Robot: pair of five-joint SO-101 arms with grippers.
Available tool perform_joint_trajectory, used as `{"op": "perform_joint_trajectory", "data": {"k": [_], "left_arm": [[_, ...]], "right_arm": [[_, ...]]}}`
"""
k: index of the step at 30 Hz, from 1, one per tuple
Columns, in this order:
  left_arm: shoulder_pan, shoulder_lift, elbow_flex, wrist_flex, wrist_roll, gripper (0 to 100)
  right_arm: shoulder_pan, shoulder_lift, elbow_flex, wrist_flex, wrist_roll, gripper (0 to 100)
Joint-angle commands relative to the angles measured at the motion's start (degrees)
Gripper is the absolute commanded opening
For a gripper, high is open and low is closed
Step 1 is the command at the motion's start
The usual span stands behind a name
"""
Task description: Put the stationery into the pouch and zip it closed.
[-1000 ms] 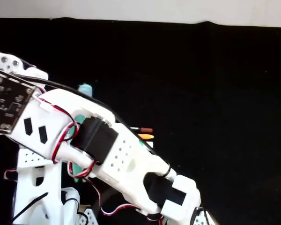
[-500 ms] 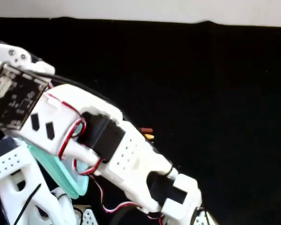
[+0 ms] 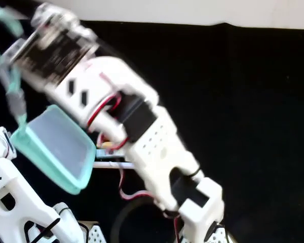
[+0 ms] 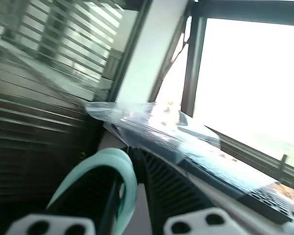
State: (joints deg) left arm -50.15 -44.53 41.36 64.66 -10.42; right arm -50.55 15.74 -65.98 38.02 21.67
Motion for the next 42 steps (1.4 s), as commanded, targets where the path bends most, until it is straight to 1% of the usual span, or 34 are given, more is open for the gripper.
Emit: {"op": "perform_joint_trajectory", "data": {"k": [1, 8, 10, 12, 15, 20, 22, 27, 31, 34, 38, 42], "left_arm": [[-0.2, 0.0, -2.4, 0.4, -0.1, 16], [0.0, 0.0, -2.4, 0.4, -0.1, 16], [1.4, 0.0, -2.4, 0.4, -0.1, 16], [3.7, 0.0, -2.4, 0.6, -0.1, 16], [9.2, 0.0, -2.8, 2.6, -0.1, 16], [18.4, -0.3, -2.9, 5.0, 0.0, 16], [21.7, -0.3, -2.9, 5.8, 0.0, 16], [27.3, -0.4, -2.9, 6.5, 3.8, 16], [29.1, -0.4, -3.4, 6.5, 4.7, 16], [28.9, -0.4, -5.1, 6.8, 4.7, 16], [28.9, -0.4, -8.6, 9.6, 4.7, 16], [28.9, -0.4, -12.0, 9.8, 4.8, 16]], "right_arm": [[7.2, -0.9, -1.8, 1.0, 0.4, 0.6], [17.5, -0.7, -1.7, 12.2, 0.4, 0.6], [19.6, -0.7, -1.8, 14.9, 0.4, 0.6], [21.6, -0.8, -2.1, 17.7, 0.4, 0.6], [24.5, -0.9, -2.1, 23.2, 0.5, 0.6], [28.5, -1.0, -2.1, 36.5, 0.5, 0.6], [29.3, -1.1, -2.2, 42.2, 0.5, 0.6], [29.1, -1.2, -3.2, 52.3, -0.6, 0.6], [28.4, -1.0, -9.1, 54.2, -9.8, 0.6], [28.4, -1.0, -13.1, 54.0, -12.3, 0.6], [28.4, -1.0, -18.2, 54.0, -16.4, 0.6], [27.8, -1.0, -23.0, 53.8, -19.7, 0.6]]}}
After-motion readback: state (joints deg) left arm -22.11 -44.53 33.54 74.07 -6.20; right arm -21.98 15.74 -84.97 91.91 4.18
